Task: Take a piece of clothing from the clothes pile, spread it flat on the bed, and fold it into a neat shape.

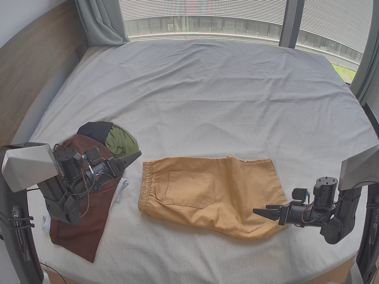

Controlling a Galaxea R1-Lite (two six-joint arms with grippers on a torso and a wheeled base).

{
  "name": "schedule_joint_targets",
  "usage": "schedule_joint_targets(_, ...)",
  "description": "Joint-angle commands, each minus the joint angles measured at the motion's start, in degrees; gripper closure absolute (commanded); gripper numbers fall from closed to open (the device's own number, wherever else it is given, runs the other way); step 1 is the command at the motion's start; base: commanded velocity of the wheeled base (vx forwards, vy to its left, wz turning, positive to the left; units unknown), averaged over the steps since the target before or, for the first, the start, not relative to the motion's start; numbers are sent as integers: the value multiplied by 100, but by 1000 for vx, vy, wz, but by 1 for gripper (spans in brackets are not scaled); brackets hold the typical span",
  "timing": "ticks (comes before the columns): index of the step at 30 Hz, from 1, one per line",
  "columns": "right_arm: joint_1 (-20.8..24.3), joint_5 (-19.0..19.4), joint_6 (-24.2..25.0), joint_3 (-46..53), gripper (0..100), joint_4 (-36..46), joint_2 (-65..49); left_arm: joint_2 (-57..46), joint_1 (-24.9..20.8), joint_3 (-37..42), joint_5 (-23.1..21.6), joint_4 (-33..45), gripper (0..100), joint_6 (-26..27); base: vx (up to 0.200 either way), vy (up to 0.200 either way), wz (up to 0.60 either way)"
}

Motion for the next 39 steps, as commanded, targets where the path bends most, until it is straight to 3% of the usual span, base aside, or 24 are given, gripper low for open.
schedule_joint_targets(1,117,14,-25,-106,0,-7,-477,-19,21,17,-6,-14,0,19,0,0,0)
schedule_joint_targets(15,161,32,-34,-27,0,-16,-494,51,39,246,-296,-5,0,125,0,0,0)
schedule_joint_targets(22,170,14,-34,-45,0,-16,-494,649,83,193,-559,-5,0,151,0,0,0)
schedule_joint_targets(39,143,14,-34,-71,0,-7,-433,1396,-67,219,-568,-5,0,169,0,0,0)
